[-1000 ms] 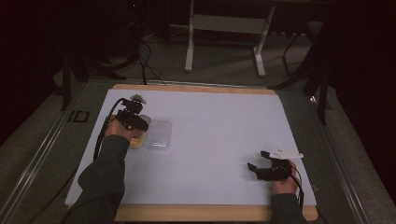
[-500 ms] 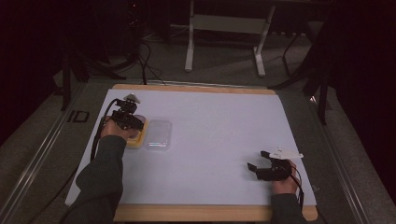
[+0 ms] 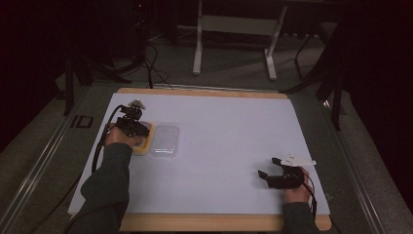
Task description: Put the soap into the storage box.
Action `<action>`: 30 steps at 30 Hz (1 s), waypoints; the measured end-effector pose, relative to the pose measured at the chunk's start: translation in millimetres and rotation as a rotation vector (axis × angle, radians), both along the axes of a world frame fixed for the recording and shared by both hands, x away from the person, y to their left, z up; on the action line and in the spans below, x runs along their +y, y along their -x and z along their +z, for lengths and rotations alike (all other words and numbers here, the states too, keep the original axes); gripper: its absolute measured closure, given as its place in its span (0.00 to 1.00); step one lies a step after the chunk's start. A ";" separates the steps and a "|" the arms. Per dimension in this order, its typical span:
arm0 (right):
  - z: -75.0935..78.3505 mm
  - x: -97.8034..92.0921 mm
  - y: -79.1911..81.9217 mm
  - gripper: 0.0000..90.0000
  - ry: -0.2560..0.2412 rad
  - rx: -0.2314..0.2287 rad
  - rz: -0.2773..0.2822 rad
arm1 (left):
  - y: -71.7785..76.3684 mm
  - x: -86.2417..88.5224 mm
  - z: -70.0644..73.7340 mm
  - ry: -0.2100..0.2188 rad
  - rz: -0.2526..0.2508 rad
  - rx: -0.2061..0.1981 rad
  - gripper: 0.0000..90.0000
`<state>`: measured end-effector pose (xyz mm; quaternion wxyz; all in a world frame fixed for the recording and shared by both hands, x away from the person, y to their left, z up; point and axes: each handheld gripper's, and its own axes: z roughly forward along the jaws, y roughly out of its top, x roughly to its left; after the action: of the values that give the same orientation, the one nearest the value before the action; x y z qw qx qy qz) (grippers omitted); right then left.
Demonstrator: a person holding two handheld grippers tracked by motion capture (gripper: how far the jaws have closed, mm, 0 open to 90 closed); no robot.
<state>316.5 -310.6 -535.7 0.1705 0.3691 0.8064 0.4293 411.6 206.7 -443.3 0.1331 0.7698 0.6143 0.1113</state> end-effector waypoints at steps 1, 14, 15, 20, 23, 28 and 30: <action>0.0 0.0 0.0 0.18 0.001 0.000 0.000 | -0.7 0.1 -1.6 -0.001 0.003 0.004 0.55; 0.0 0.0 -0.1 0.18 0.002 0.001 0.001 | -17.2 8.0 -20.1 -0.013 0.067 0.021 0.55; 0.0 0.0 -0.1 0.18 0.002 0.001 0.001 | -18.6 7.3 -22.6 -0.020 0.071 0.027 0.55; 0.0 0.0 0.0 0.18 0.002 0.000 0.001 | -23.8 7.8 -39.9 -0.020 0.097 0.057 0.55; 0.0 0.0 0.0 0.18 0.002 0.000 0.001 | -23.4 12.0 -48.7 -0.007 0.116 0.065 0.55; 0.1 0.4 0.1 0.18 0.004 0.001 0.000 | -19.3 21.9 -43.1 0.037 0.148 0.025 0.50; 0.1 0.4 0.2 0.18 0.005 0.000 0.001 | -14.9 23.7 -34.5 0.031 0.152 -0.014 0.47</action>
<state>316.3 -310.2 -535.6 0.1711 0.3684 0.8076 0.4275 426.5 230.5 -477.8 0.1406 0.7180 0.6716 0.1170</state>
